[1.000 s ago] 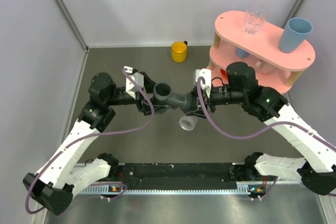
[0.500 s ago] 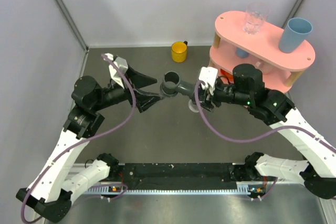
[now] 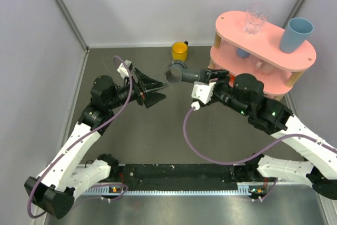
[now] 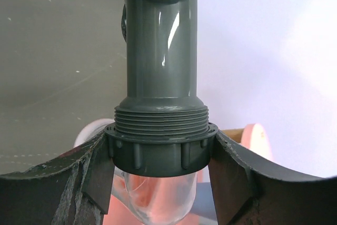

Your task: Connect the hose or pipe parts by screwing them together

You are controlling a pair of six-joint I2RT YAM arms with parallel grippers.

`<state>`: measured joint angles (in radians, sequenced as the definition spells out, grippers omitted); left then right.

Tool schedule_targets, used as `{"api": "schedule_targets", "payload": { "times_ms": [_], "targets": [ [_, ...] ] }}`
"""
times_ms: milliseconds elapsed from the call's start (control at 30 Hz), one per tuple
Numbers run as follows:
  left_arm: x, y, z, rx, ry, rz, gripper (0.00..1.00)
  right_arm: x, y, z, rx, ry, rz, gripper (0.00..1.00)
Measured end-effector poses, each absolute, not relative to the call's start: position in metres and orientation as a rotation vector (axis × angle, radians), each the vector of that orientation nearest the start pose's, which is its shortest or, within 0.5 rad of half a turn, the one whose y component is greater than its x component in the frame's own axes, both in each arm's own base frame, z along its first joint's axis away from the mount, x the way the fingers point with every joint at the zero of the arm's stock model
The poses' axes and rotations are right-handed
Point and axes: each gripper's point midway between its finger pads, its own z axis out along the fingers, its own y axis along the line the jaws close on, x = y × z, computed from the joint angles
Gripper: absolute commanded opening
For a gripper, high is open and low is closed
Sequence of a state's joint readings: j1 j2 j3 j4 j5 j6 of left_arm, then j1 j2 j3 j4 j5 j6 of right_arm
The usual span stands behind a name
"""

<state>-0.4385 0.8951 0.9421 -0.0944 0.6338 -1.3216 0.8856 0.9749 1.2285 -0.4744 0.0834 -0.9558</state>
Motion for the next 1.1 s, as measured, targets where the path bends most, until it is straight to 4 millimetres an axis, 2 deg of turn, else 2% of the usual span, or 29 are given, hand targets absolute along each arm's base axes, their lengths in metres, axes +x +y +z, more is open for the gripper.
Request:
{"api": "schedule_targets", "payload": {
  "times_ms": [67, 133, 300, 433, 567, 867, 1067, 1100],
  "targets": [
    [0.207, -0.248, 0.369, -0.396, 1.977, -1.848, 0.86, 0.245, 0.227, 0.375, -1.418, 1.087, -0.184, 0.00],
    [0.209, -0.250, 0.377, -0.454, 1.967, -1.916, 0.86, 0.246, 0.227, 0.378, -1.428, 1.061, -0.243, 0.00],
    [0.208, -0.251, 0.406, -0.475, 1.913, -2.017, 0.88, 0.247, 0.229, 0.375, -1.455, 1.020, -0.314, 0.00],
    [0.203, -0.248, 0.419, -0.471, 1.887, -2.043, 0.88, 0.251, 0.227, 0.363, -1.473, 1.029, -0.354, 0.00],
    [0.201, -0.245, 0.416, -0.509, 1.913, -2.032, 0.87, 0.250, 0.222, 0.355, -1.489, 1.030, -0.378, 0.00],
    [0.207, -0.250, 0.397, -0.582, 2.028, -1.990, 0.81, 0.241, 0.221, 0.362, -1.501, 0.977, -0.389, 0.00],
    [0.214, -0.255, 0.397, -0.504, 2.087, -1.909, 0.70, 0.237, 0.230, 0.359, -1.531, 0.955, -0.384, 0.00],
    [0.214, -0.255, 0.396, -0.489, 2.100, -1.885, 0.66, 0.237, 0.231, 0.358, -1.535, 0.956, -0.383, 0.00]
  ]
}}
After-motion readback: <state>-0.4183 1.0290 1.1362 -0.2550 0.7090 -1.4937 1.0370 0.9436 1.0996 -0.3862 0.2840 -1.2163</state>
